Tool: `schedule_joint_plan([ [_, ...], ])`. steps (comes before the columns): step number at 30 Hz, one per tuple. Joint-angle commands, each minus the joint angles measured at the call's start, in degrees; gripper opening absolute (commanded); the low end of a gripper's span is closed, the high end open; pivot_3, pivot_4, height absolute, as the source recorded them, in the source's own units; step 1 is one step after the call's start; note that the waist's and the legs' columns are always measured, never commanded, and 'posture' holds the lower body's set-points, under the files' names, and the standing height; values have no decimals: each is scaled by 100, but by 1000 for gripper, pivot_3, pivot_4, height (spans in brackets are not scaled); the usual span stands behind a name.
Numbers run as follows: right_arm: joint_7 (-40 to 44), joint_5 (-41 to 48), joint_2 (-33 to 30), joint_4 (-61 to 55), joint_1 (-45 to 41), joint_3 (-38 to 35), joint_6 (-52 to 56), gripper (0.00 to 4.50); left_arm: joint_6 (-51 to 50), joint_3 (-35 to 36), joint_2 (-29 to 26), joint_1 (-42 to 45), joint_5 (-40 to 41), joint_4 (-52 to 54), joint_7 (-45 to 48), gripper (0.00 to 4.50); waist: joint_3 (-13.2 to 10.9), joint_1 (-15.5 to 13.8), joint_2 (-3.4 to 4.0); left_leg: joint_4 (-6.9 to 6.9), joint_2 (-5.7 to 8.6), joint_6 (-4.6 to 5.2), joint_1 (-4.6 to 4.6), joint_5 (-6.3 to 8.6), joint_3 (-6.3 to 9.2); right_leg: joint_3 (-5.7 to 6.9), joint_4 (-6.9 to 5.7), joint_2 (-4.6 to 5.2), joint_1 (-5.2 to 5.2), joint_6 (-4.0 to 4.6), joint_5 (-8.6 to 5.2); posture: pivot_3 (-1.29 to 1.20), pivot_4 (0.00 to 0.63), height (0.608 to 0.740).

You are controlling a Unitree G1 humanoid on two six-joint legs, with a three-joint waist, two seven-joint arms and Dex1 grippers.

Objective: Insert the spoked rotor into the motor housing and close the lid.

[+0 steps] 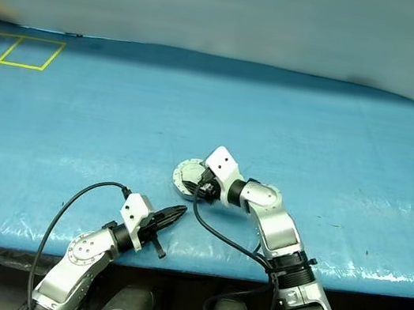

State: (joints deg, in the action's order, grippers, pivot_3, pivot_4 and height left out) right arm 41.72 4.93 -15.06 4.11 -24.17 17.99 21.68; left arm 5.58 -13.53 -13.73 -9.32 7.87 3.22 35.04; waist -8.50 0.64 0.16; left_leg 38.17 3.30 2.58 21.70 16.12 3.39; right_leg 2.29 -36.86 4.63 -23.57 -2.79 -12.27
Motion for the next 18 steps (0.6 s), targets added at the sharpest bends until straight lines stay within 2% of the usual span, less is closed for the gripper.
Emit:
schedule_joint_plan([
  [1, -75, -91, 30, 32, 114, 34, -292, 3015, 121, 23, -4, 8, 30, 64, 2, 0, 0, 1, 0, 1, 0, 0, 0, 0, 0, 0, 0, 0, 1, 0, 0, 0, 150, 740],
  [5, -279, -127, 118, 108, 221, -22, -417, 3015, 117, 33, -23, 3, 30, 69, 9, 0, 0, 1, 0, 0, 0, -2, 0, -1, 0, 0, 0, 0, 0, 0, 0, 0, 150, 740],
  [12, -267, 137, 195, -86, 249, -114, 294, 3015, 112, 14, -26, -13, 28, 93, 13, 0, 1, -5, 1, 2, 0, -1, -4, -1, 1, 1, -1, 0, 3, 2, 2, 0, 150, 740],
  [18, -169, -154, 2, 68, 168, 109, -67, 3015, 114, 7, -10, 28, 19, 76, 5, 0, 2, -3, 1, 2, 0, 2, -4, 1, 1, 2, 0, -1, 3, 2, 2, 0, 150, 740],
])
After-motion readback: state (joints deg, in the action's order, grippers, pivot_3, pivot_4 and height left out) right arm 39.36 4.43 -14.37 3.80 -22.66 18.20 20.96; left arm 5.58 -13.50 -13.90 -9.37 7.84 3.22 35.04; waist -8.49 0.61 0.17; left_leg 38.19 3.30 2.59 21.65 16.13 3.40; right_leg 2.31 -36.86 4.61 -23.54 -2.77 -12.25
